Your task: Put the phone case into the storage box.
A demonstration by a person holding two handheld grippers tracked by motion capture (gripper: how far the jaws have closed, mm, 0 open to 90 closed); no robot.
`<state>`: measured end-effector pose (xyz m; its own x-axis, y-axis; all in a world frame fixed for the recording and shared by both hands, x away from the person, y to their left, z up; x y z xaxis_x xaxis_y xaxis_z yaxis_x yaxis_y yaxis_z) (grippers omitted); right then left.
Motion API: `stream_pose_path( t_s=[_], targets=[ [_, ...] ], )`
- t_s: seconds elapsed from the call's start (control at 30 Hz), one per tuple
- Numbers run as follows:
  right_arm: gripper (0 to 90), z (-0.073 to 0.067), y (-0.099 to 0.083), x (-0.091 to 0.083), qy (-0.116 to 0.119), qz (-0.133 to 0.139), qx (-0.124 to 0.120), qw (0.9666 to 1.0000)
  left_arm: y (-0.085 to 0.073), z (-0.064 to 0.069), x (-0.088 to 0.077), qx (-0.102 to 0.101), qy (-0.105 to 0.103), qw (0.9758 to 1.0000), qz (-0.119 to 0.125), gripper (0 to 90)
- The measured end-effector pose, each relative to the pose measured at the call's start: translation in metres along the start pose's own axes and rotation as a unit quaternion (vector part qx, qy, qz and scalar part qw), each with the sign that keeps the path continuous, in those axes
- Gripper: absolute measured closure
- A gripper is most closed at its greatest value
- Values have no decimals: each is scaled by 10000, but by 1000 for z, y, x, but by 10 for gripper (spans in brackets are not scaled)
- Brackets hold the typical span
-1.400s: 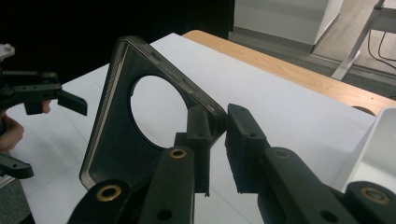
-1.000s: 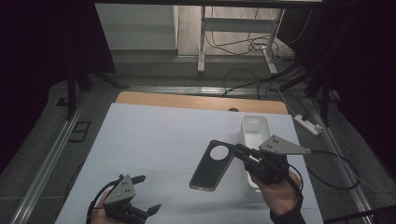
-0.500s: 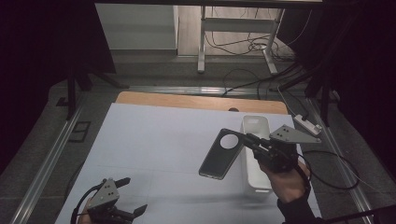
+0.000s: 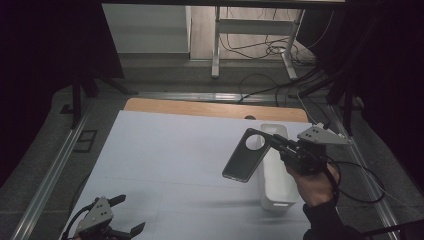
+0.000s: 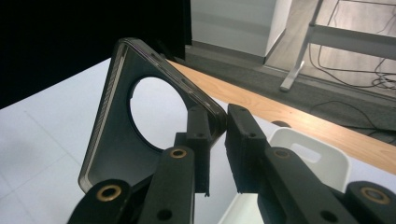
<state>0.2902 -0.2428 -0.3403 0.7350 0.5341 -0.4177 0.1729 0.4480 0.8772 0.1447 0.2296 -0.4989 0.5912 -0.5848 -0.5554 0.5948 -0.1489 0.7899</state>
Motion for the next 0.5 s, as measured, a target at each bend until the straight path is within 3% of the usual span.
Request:
stream_pose_path(
  t_s=[0.2, 0.5],
  targets=[
    [787, 12, 3, 0, -130, -11, -27, 9999, -6, -4, -5, -76, 124, 9999, -40, 0],
    [787, 28, 8, 0, -322, -30, -105, 9994, -7, -6, -8, -169, 150, 9997, -31, 0]
  ],
)
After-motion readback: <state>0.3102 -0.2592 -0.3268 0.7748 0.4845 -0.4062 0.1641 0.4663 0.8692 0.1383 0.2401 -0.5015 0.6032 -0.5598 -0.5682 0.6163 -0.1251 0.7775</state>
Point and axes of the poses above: each handheld gripper's, and its own axes: x roughly forward along the jaws, y roughly out of its top, z roughly to its right, the point moved 1 cm from there along x, roughly forward along the jaws, and after that the axes turned 14 degrees about -x, right-handed, at the moved point
